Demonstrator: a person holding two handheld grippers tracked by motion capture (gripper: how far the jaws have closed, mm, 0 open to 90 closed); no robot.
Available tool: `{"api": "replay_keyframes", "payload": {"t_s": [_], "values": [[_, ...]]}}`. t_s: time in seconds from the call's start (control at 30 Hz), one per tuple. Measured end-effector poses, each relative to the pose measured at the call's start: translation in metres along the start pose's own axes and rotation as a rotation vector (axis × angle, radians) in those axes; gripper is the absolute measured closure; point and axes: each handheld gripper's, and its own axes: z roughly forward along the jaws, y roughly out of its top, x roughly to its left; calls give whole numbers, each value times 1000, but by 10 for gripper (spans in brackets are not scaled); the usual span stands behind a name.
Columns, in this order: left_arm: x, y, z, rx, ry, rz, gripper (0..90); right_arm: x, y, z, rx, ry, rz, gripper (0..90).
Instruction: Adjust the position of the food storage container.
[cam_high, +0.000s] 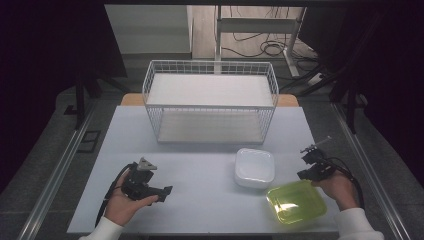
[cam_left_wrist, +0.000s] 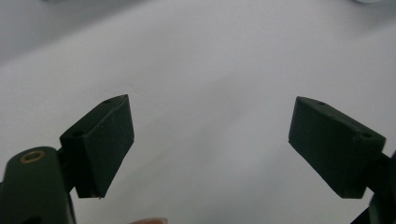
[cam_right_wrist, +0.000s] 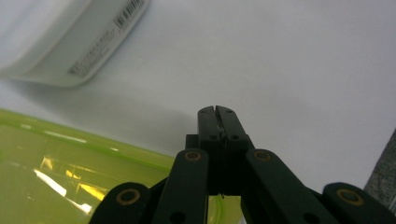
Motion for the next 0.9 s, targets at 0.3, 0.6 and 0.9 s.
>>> {"api": "replay_keyframes", "payload": {"t_s": [0.3,0.6,0.9], "values": [[-1,0,1,6,0,-2,141,-3,-15,-2,2,8,14,890],[-2,0,0,3,0,-2,141,-9,-26,-12,-31,-11,44,890],[-3,0,3,15,-2,7,141,-23,-56,-38,-60,-64,103,890]]}}
